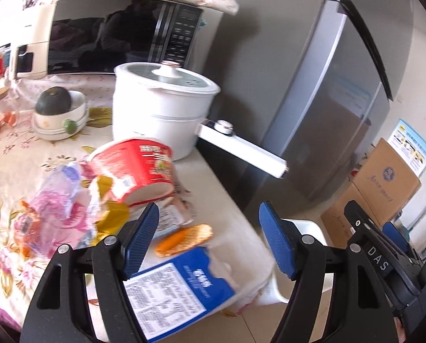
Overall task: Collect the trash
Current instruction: 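Move both open tools back over the table trash, then grasp the clear plastic bottle with the left tool while the right tool grasps the yellow wrapper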
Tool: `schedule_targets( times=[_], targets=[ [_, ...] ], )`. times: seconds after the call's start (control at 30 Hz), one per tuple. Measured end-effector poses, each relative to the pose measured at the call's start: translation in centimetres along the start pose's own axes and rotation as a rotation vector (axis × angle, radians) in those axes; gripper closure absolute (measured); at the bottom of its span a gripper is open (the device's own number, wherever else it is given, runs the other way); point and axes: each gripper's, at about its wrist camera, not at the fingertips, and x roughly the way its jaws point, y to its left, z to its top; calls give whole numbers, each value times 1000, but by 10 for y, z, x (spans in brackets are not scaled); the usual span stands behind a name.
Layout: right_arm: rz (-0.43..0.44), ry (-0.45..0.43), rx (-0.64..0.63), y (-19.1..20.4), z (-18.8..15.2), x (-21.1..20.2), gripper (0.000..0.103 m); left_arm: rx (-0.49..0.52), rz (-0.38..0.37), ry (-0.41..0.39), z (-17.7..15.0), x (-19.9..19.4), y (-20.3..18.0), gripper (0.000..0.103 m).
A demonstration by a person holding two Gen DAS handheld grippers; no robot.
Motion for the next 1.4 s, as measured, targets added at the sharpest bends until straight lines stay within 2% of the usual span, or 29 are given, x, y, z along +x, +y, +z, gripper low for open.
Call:
schedule_targets(
  times=[0.23, 0.5, 0.77, 0.97, 1.07, 1.27, 1.37, 1.4],
  targets=[
    [76, 0, -53, 41, -2, -5, 7, -24, 66, -27, 2, -16, 37, 31],
    [159, 8, -133, 95, -10, -10, 7, -98, 155, -36, 6, -29, 95, 30],
    [223, 30, -185, 140, -16, -10, 7, -121, 242, 25, 12, -23, 149, 27],
    [265, 70, -203, 167, -19, -3, 7, -82, 288, 177, 22, 16, 182, 27],
    [302, 122, -191, 176, -22, 4, 7, -60, 288, 289, 25, 41, 192, 27],
    [386, 284, -104, 177, -24, 29, 7, -61, 211, 553, 25, 104, 212, 27],
    [416, 334, -76, 178, -27, 36, 7, -65, 209, 532, 25, 109, 217, 28],
    [427, 351, -70, 178, -29, 38, 7, -66, 198, 516, 26, 108, 218, 35]
  ],
)
